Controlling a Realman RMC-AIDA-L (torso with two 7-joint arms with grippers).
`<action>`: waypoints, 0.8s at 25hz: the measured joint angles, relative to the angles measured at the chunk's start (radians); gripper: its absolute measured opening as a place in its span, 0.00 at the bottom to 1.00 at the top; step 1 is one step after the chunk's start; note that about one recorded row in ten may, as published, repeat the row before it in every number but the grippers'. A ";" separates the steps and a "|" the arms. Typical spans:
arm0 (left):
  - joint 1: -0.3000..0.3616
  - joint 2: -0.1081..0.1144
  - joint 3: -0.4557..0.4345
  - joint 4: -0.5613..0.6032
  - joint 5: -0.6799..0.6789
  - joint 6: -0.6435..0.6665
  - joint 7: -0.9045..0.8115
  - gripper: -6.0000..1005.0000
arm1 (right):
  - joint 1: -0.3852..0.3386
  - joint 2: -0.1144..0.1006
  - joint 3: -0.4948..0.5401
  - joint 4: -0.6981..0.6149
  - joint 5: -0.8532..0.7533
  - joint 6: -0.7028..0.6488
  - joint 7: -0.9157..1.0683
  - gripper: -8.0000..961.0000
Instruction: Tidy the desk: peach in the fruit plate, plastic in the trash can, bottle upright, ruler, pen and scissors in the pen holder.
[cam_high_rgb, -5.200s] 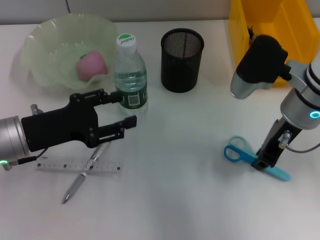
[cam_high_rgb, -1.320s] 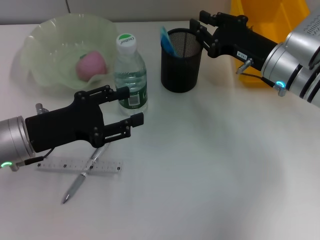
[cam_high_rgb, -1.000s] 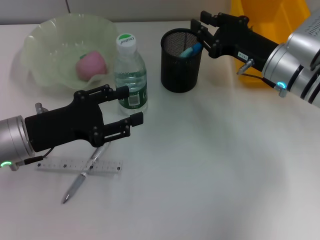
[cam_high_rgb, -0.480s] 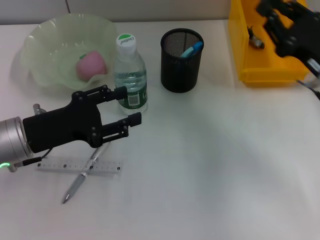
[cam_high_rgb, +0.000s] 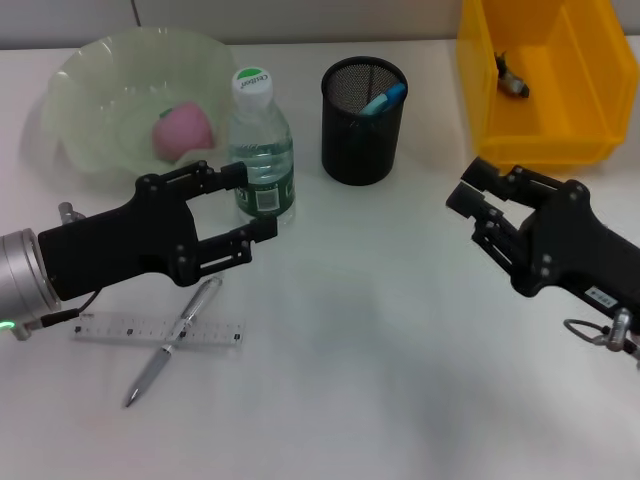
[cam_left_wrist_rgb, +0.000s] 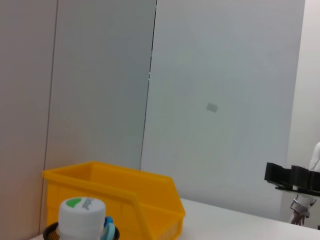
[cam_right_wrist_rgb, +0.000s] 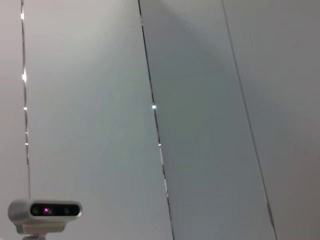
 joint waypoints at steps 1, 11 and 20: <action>0.000 0.000 0.000 0.000 -0.005 0.000 0.001 0.69 | 0.002 0.000 -0.001 0.004 -0.001 0.000 0.000 0.29; 0.002 0.001 -0.001 -0.001 -0.018 0.024 0.005 0.69 | 0.016 -0.002 -0.005 0.006 -0.005 0.003 0.008 0.34; 0.007 0.007 0.008 0.000 -0.008 0.069 -0.011 0.69 | 0.023 -0.006 -0.004 -0.048 -0.154 0.009 0.059 0.40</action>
